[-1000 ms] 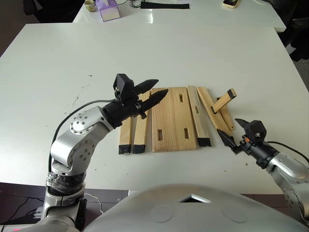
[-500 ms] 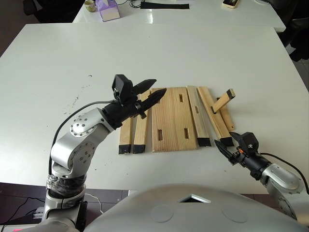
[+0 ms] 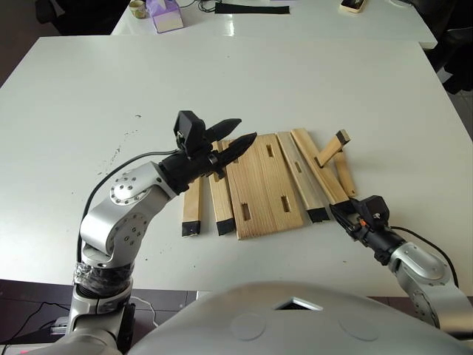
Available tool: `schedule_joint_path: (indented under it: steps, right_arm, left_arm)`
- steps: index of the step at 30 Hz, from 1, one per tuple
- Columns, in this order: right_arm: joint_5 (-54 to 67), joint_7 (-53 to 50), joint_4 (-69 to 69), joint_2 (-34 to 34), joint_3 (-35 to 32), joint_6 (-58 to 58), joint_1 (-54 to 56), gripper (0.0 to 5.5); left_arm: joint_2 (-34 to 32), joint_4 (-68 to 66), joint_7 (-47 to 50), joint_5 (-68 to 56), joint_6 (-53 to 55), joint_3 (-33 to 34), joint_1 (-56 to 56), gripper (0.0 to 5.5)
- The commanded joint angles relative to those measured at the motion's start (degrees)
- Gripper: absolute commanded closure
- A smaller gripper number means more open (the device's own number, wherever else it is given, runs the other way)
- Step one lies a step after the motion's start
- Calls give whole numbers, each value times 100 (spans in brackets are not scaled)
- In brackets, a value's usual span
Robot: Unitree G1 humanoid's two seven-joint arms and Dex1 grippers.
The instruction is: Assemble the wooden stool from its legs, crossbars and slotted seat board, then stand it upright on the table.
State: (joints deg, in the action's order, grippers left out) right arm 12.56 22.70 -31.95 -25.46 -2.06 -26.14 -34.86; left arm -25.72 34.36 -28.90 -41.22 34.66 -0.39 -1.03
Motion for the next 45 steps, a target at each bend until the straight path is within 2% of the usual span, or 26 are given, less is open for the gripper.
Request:
schedule_joint_path:
  steps: [1, 10, 17, 25, 32, 41, 45]
  right_arm:
    - [-28, -3, 133, 47, 37, -49, -30, 343]
    - [563, 95, -8, 196, -558, 38, 451, 343]
    - [1166, 172, -246, 323, -904, 58, 989, 343]
    - [930, 649, -8, -193, -586, -61, 600, 343]
    - [645, 1002, 494, -613, -708, 99, 338, 343]
    - [124, 1503, 685, -1184, -173, 210, -274, 346]
    - [-1, 1519, 806, -1349, -135, 289, -365, 346]
  left_arm:
    - [8, -29, 34, 34, 77, -35, -66, 305]
    - [136, -86, 210, -10, 62, 156, -83, 305]
    - [309, -379, 439, -426, 215, 596, -356, 305]
    - [352, -553, 587, -546, 367, 718, -506, 305]
    - [343, -471, 621, -445, 397, 646, -411, 305]
    - [306, -447, 576, -349, 394, 526, -363, 305]
    - [276, -456, 555, -350, 401, 526, -377, 305]
